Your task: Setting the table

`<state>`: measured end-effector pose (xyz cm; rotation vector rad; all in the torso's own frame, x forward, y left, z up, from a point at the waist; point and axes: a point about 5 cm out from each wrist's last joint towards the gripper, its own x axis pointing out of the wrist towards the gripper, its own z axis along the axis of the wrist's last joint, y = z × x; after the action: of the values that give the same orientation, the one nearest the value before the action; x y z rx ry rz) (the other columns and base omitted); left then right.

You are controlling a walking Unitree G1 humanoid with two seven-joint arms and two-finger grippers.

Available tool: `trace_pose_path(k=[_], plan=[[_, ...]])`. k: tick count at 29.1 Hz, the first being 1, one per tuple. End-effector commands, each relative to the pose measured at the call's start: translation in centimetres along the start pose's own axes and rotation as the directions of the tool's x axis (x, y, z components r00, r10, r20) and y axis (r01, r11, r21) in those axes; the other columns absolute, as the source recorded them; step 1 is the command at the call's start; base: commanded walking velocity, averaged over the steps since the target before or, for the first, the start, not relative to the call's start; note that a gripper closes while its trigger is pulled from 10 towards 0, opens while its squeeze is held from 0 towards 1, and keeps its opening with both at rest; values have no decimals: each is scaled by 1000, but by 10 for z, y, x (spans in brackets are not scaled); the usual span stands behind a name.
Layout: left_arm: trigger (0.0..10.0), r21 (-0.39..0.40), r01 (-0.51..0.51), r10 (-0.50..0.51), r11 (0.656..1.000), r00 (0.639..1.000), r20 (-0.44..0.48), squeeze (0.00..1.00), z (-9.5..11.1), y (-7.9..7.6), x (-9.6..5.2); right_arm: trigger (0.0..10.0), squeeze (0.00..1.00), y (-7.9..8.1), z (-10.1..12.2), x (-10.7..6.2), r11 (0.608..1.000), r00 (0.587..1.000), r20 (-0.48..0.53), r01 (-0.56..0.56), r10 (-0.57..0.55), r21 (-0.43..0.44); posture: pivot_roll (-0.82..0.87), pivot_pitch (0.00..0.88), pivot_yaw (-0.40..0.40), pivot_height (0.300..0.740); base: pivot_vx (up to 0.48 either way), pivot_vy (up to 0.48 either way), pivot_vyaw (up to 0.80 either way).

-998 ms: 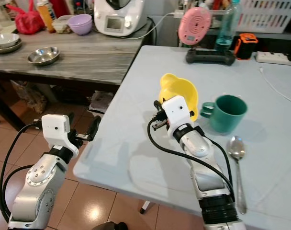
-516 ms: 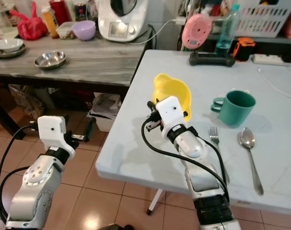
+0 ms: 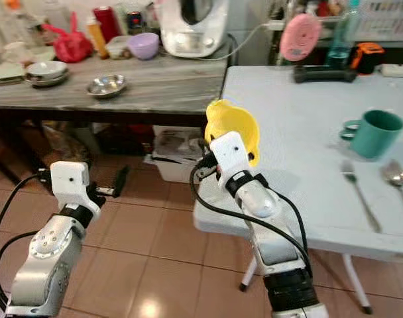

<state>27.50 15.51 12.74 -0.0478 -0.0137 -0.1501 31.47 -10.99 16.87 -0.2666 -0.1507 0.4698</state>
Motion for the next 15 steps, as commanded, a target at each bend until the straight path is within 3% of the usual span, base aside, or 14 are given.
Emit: trace_pose_path(k=[1,15], plan=[[10000,19,9,-9,1000,1000,6,0,2,-2,1,10000,0,-5,4,-1,1000,1000,12,14,-14,-1,-106,64,106,740,0,480,0],[10000,41,-15,14,999,1000,11,0,-1,-3,2,10000,0,-3,2,-2,1000,1000,7,13,-13,-5,-105,62,107,740,0,480,0]])
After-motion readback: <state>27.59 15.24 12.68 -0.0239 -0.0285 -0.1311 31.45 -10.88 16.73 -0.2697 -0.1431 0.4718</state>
